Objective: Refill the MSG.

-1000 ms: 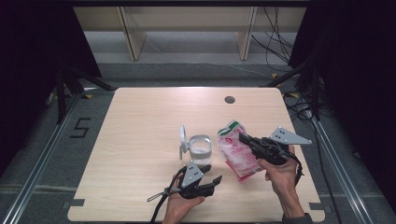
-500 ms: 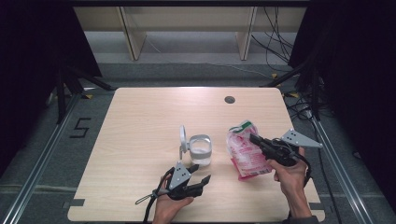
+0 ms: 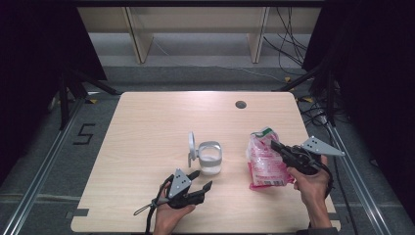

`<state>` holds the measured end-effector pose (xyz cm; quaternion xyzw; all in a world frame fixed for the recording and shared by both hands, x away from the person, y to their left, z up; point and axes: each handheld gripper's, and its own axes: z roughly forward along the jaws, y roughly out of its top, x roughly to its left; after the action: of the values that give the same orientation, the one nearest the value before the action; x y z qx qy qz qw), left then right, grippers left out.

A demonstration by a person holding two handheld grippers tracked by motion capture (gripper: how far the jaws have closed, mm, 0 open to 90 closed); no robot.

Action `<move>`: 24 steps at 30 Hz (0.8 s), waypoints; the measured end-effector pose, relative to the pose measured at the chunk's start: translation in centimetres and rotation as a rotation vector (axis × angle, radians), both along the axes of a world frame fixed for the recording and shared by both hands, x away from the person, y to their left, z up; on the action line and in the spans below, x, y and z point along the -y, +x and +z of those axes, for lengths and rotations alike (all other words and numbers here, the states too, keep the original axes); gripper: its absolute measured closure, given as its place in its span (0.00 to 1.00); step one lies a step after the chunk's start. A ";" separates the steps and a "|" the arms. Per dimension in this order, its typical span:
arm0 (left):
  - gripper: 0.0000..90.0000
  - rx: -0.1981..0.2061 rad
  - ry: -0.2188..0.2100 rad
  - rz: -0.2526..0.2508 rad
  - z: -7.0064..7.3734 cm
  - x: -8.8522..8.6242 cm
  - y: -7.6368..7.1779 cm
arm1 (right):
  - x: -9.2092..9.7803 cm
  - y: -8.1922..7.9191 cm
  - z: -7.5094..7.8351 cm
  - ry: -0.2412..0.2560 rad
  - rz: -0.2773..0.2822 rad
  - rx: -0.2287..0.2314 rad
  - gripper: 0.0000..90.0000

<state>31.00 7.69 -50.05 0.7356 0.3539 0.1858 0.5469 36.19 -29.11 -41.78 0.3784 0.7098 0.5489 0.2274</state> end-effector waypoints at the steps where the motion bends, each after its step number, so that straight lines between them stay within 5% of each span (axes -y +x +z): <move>1: 0.46 0.006 0.007 -0.001 0.0 -0.1 0.0 | 0.0 0.0 0.0 -0.009 -0.009 0.001 1.00; 4: 0.46 0.018 0.020 0.002 0.0 -0.4 0.2 | -0.1 -0.1 -0.1 0.011 -0.026 -0.017 1.00; 5: 0.46 0.017 0.023 0.001 0.0 -0.5 0.2 | 0.0 0.1 -0.2 0.002 -0.042 0.013 1.00; 11: 0.46 -0.005 0.022 0.014 -0.1 -0.5 0.1 | 0.3 0.1 -0.4 -0.017 -0.058 -0.019 1.00; 13: 0.46 0.002 0.029 0.005 -0.1 -0.5 0.2 | 0.7 0.3 -0.5 -0.055 -0.065 0.006 1.00; 17: 0.45 -0.013 0.014 0.016 -0.2 -0.5 0.2 | 1.0 0.4 -0.8 -0.053 -0.088 0.000 1.00; 24: 0.45 0.007 0.023 0.013 -0.2 -1.0 0.4 | 1.6 0.8 -1.5 -0.083 -0.117 -0.007 1.00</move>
<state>31.41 8.72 -50.22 0.7390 0.3547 0.1958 0.5383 36.96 -30.70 -43.27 0.4116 0.7094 0.5032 0.2722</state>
